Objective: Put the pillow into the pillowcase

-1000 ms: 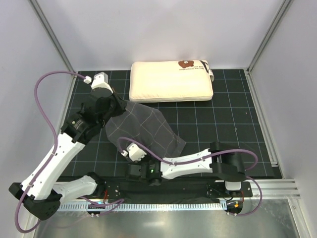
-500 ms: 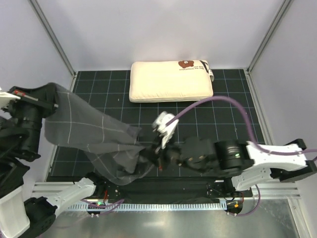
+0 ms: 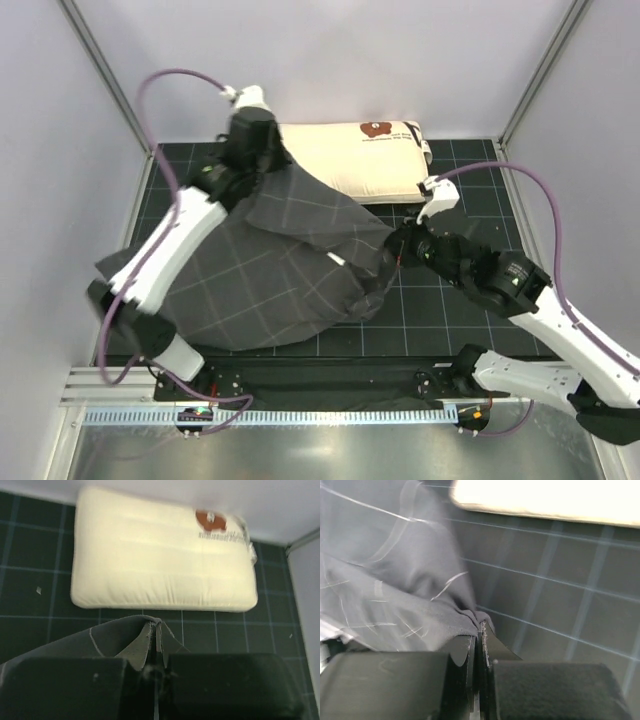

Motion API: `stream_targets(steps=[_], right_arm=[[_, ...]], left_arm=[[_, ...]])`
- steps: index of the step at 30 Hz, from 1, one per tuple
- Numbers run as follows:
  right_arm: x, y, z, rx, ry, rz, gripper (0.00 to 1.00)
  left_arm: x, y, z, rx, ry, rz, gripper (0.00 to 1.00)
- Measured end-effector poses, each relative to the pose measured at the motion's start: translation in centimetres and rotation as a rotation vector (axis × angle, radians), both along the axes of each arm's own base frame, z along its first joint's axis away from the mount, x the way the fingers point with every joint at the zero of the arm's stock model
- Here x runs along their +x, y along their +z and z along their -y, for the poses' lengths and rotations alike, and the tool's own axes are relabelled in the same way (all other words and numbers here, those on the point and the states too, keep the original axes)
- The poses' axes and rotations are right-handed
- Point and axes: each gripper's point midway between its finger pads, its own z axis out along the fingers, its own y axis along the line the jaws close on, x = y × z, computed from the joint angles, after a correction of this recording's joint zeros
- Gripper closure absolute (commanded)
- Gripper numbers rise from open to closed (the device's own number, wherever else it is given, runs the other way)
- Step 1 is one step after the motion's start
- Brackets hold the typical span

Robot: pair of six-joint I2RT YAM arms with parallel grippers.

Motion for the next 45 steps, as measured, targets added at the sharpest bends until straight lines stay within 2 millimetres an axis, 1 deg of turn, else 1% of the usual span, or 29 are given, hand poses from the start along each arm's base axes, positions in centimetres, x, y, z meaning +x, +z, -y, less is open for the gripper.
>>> stream_targets(steps=[2,3,5,6,7,8,9,11,13,14,16,18,21,22,24,26,28,30,32,33,35,37,38,40,41,42,43,44,45], right_arm=[[0.7,-3.3,2.0,-0.029,-0.057,-0.058,0.96],[1.0,-5.7,3.3,-0.051,-0.090,-0.104,0.96],[1.0,-9.4,4.8,-0.087,-0.123,-0.177,0.96],[0.9,-11.3,5.5,-0.106,-0.138,-0.217,0.96],[0.7,-12.8,5.9,-0.119,-0.141,-0.252,0.96],[0.3,-13.9,6.0,-0.128,-0.130,-0.281,0.96],[0.0,-14.6,5.9,-0.132,-0.116,-0.301,0.96],[-0.5,-14.9,5.0,-0.115,-0.056,-0.316,0.96],[-0.8,-14.5,3.4,-0.073,0.028,-0.314,0.96],[-0.9,-14.1,2.4,-0.048,0.076,-0.308,0.96],[-1.5,-13.5,0.1,-0.011,0.177,-0.283,0.96],[-2.7,-13.1,-2.4,0.003,0.282,-0.270,0.96],[-5.1,-12.2,-7.0,-0.001,0.451,-0.260,0.96],[-5.8,-11.5,-8.7,-0.002,0.503,-0.255,0.96],[-6.5,-9.6,-12.1,0.007,0.581,-0.230,0.96],[-7.4,-6.7,-16.0,0.032,0.661,-0.176,0.96],[-8.6,-3.8,-19.5,0.050,0.731,-0.122,0.96],[-10.1,-0.3,-22.8,0.077,0.796,-0.059,0.96],[-11.4,3.2,-25.4,0.119,0.849,0.011,0.96],[-12.1,4.6,-26.3,0.134,0.870,0.035,0.96],[-13.0,6.5,-27.1,0.163,0.892,0.073,0.96],[-13.1,7.5,-27.1,0.179,0.885,0.091,0.96],[-12.8,7.7,-27.0,0.185,0.867,0.099,0.96],[-12.0,7.0,-26.3,0.181,0.813,0.096,0.96],[-11.6,6.2,-25.9,0.170,0.784,0.084,0.96],[-11.2,5.3,-25.3,0.164,0.749,0.071,0.96],[-10.7,4.4,-24.8,0.150,0.718,0.055,0.96],[-10.1,3.3,-24.1,0.139,0.679,0.034,0.96],[-9.8,2.3,-23.4,0.132,0.645,0.010,0.96]], left_arm=[[2.9,-6.2,3.4,0.028,-0.061,-0.125,1.00],[3.7,-9.2,4.7,0.043,-0.088,-0.186,1.00],[4.7,-14.1,6.5,0.058,-0.128,-0.286,1.00],[4.9,-15.9,7.0,0.063,-0.141,-0.323,1.00],[4.9,-17.1,7.4,0.066,-0.152,-0.350,1.00],[4.7,-18.0,7.5,0.066,-0.158,-0.367,1.00],[4.5,-18.4,7.4,0.068,-0.159,-0.375,1.00],[3.9,-18.3,6.9,0.062,-0.152,-0.365,1.00],[3.1,-17.2,5.7,0.051,-0.129,-0.341,1.00],[2.4,-16.5,4.8,0.045,-0.113,-0.328,1.00],[1.2,-14.2,2.2,0.018,-0.071,-0.283,1.00],[0.0,-11.5,-1.7,-0.020,-0.001,-0.225,1.00],[-2.4,-7.2,-8.8,-0.086,0.154,-0.117,1.00],[-3.4,-5.7,-11.0,-0.096,0.207,-0.081,1.00],[-5.5,-2.9,-13.9,-0.107,0.282,-0.014,1.00],[-7.9,0.9,-15.8,-0.109,0.333,0.075,0.99],[-10.2,5.0,-17.2,-0.123,0.370,0.172,1.00],[-13.3,9.5,-18.9,-0.151,0.412,0.300,1.00],[-16.9,13.1,-20.6,-0.182,0.452,0.417,0.99],[-18.7,14.4,-21.3,-0.196,0.463,0.469,1.00],[-22.6,16.7,-22.4,-0.223,0.469,0.575,1.00],[-25.2,18.6,-23.0,-0.240,0.459,0.654,1.00],[-26.1,19.8,-23.1,-0.250,0.449,0.692,1.00],[-25.8,21.4,-22.6,-0.252,0.423,0.729,1.00],[-24.8,21.9,-22.0,-0.251,0.401,0.733,1.00],[-23.0,22.1,-21.2,-0.246,0.378,0.719,0.99],[-20.4,21.8,-20.1,-0.234,0.349,0.689,1.00],[-17.5,20.9,-18.9,-0.219,0.319,0.648,1.00],[-13.7,19.2,-17.4,-0.201,0.287,0.581,1.00]])
